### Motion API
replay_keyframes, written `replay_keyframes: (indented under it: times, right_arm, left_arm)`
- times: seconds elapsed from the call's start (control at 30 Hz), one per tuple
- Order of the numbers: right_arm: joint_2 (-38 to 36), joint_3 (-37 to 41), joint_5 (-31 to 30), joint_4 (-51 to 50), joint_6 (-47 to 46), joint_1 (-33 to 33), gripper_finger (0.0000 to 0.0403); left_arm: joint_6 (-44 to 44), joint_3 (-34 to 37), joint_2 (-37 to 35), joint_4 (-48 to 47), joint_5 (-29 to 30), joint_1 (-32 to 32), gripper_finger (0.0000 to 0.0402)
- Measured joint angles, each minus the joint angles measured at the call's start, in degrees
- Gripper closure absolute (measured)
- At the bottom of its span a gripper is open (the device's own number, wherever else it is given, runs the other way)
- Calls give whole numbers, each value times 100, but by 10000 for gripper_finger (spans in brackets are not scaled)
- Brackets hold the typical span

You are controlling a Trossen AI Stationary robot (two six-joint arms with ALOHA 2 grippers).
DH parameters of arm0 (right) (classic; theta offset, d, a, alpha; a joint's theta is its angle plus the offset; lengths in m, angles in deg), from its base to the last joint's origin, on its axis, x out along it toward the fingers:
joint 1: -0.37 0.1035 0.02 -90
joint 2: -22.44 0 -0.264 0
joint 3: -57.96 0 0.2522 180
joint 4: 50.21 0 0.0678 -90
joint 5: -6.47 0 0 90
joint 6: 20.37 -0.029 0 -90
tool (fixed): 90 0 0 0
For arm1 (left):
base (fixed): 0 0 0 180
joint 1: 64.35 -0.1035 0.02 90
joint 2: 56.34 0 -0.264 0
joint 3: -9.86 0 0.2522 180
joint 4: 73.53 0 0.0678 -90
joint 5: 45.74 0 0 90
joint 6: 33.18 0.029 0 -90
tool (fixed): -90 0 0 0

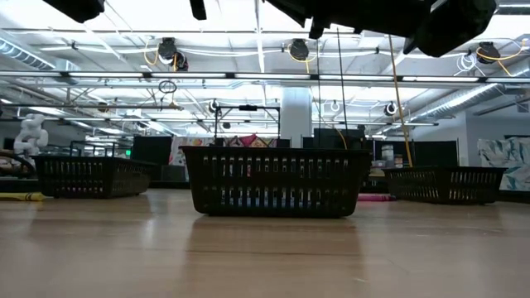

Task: Sort crayons
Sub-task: Put the yellow crayon into the right black basket

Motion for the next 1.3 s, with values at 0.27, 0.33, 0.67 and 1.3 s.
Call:
replay_keyframes:
  times: [0.27, 0.33, 0.67, 1.3]
  right_arm:
    - [132, -222, 3, -31, 7, 0, 348]
    - [253, -359, 0, -37, 8, 5, 348]
    - [313, -437, -54, -126, 18, 45, 349]
    - [-762, -435, -2374, -3502, -854, 246, 398]
  left_arm:
    - [0, 0, 0, 0, -62, 0, 400]
    - [-2, 0, 0, -6, -74, 0, 400]
    - [5, 0, 0, -45, -82, 0, 400]
    - [540, -7, -819, -2101, 806, 12, 221]
